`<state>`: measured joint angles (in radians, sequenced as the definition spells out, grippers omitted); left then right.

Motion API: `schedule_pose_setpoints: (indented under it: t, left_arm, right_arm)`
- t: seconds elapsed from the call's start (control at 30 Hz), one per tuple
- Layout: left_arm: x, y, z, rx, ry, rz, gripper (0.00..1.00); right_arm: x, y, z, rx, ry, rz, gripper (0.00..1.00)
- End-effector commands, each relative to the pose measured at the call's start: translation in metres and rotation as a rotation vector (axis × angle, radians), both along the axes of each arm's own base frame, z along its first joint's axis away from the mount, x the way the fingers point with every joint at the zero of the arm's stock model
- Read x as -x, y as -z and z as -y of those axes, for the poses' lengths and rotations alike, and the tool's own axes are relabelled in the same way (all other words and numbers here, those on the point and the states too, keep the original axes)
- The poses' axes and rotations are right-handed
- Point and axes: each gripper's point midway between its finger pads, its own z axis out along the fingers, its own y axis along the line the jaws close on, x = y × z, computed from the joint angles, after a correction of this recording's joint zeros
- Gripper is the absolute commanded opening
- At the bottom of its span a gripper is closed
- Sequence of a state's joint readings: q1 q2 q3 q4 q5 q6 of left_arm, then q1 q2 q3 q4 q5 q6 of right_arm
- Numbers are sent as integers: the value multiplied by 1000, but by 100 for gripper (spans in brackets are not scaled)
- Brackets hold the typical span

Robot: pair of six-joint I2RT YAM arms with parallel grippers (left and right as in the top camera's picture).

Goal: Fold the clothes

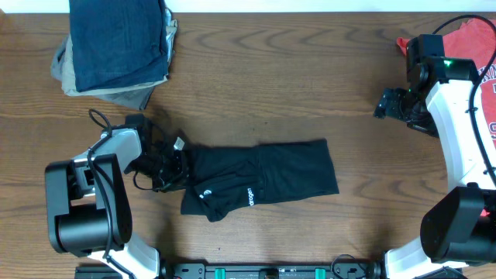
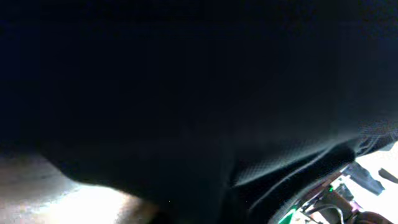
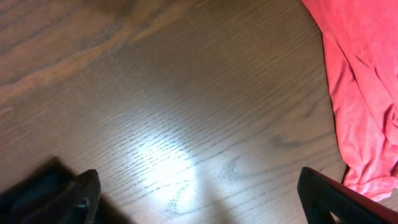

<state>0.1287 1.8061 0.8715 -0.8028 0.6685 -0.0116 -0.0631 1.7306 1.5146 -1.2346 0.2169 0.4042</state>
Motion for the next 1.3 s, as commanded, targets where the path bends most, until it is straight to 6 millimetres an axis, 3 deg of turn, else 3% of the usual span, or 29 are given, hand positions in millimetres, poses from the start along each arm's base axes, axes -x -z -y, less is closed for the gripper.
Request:
schedule_pose_setpoints:
  t: [0.0, 0.27, 0.47, 0.6, 0.77, 0.9, 1.27]
  left_arm:
    - [5, 6, -3, -30, -25, -49, 6]
    - [-2, -4, -39, -279, -87, -111, 6]
    - [-19, -46, -61, -404, -122, -68, 6]
    - [-28, -88, -60, -411, -127, 6, 6]
    - [-30, -135, -41, -412, -92, 140, 6]
    - [-25, -154, -14, -387, -39, 225, 6]
    - [-16, -159, 73, -329, 110, 312, 6]
  right_arm:
    - [-1, -4, 4, 9, -3, 8, 99]
    - [-1, -4, 4, 9, -3, 8, 99]
    - [-1, -4, 4, 9, -3, 8, 99]
    - [-1, -4, 4, 9, -3, 8, 99]
    - [-1, -4, 4, 9, -3, 8, 99]
    - [-1, -4, 4, 9, -3, 8, 99]
    - [-1, -4, 4, 9, -3, 8, 99]
